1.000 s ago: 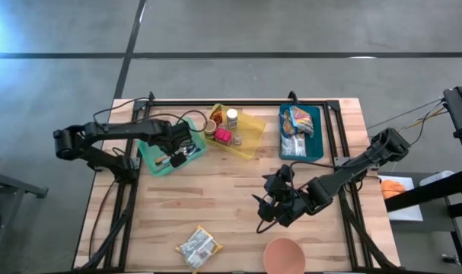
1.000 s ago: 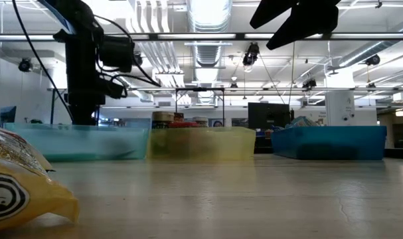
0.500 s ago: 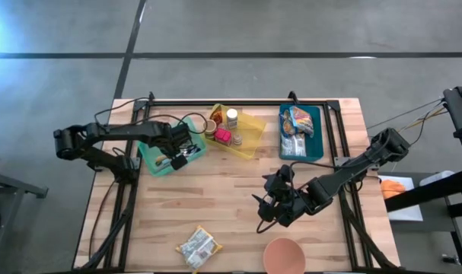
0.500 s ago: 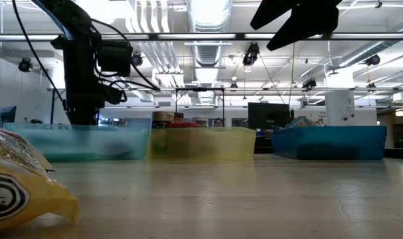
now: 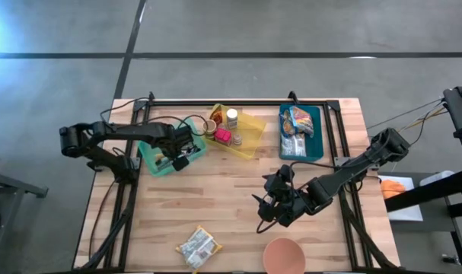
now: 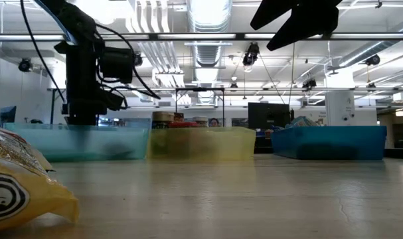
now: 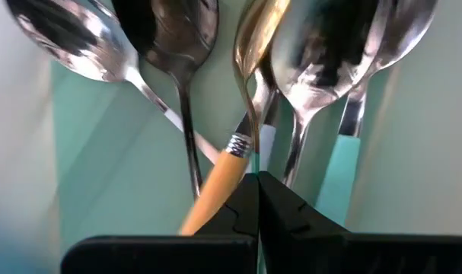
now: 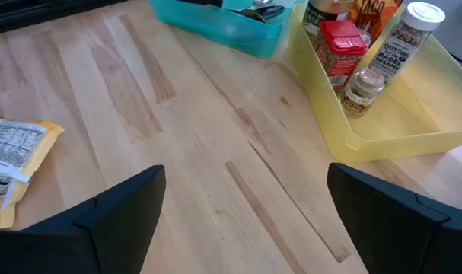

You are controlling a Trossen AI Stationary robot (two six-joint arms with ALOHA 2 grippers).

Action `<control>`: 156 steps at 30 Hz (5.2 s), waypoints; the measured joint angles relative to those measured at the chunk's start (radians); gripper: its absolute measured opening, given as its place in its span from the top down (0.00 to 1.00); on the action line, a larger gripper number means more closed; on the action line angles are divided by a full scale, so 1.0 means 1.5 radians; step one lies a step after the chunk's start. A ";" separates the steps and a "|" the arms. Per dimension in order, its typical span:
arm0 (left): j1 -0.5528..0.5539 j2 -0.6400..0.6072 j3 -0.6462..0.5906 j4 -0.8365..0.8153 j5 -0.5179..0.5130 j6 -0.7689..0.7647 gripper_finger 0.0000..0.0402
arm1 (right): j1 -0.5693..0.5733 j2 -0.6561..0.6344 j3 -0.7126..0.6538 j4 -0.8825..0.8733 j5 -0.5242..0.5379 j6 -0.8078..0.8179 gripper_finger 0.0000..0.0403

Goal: Pick & Place Food Item
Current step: Put the gold spoon into the green bin, then put the yellow noodle pack into the blue bin

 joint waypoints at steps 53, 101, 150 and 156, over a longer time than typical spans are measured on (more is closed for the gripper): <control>-0.013 0.011 0.058 -0.097 0.010 -0.008 0.54 | -0.001 0.000 0.000 0.000 0.000 0.002 0.10; -0.661 -0.124 0.009 0.299 -0.095 -0.315 0.53 | -0.038 0.222 0.213 0.134 -0.227 -0.003 0.10; -0.640 0.196 0.009 0.591 0.102 -0.358 0.98 | -0.029 0.218 0.203 0.108 -0.227 0.011 0.10; -0.641 0.192 0.009 0.590 0.079 -0.355 1.00 | -0.029 0.218 0.203 0.108 -0.227 0.011 0.10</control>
